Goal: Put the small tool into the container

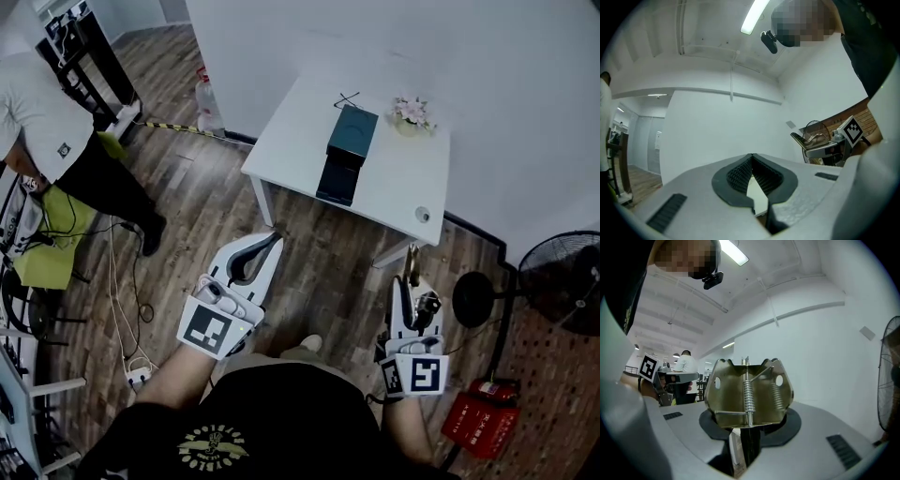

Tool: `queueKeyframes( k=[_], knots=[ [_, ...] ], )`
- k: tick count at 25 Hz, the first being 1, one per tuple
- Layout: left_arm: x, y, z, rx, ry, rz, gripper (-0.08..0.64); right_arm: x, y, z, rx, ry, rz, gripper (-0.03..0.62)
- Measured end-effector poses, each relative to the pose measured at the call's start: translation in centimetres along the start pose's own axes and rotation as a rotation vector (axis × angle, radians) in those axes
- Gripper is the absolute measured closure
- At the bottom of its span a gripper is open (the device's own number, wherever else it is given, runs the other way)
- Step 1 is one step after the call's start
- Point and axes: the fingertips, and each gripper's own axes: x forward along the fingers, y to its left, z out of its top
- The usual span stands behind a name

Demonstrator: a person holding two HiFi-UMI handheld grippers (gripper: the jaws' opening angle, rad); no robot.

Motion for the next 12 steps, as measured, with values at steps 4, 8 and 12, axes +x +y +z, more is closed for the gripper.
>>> queueKeyframes(
  k=[4, 8, 12],
  knots=[
    [0.8, -0.2, 0.6, 0.04, -0.008, 0.027, 0.554, 0.7, -1.1, 0.6, -0.012, -0.008, 0.033, 0.479],
    [1.6, 0.3, -0.3, 0.023, 0.03, 0.083, 0.554, 1.0, -2.3, 0.2, 0.006, 0.008, 0.05, 0.479],
    [1.6, 0.7, -1.0, 0.024, 0.068, 0.101, 0.554, 1.5, -2.6, -0.7, 0.025, 0.029, 0.066, 0.479]
  ],
)
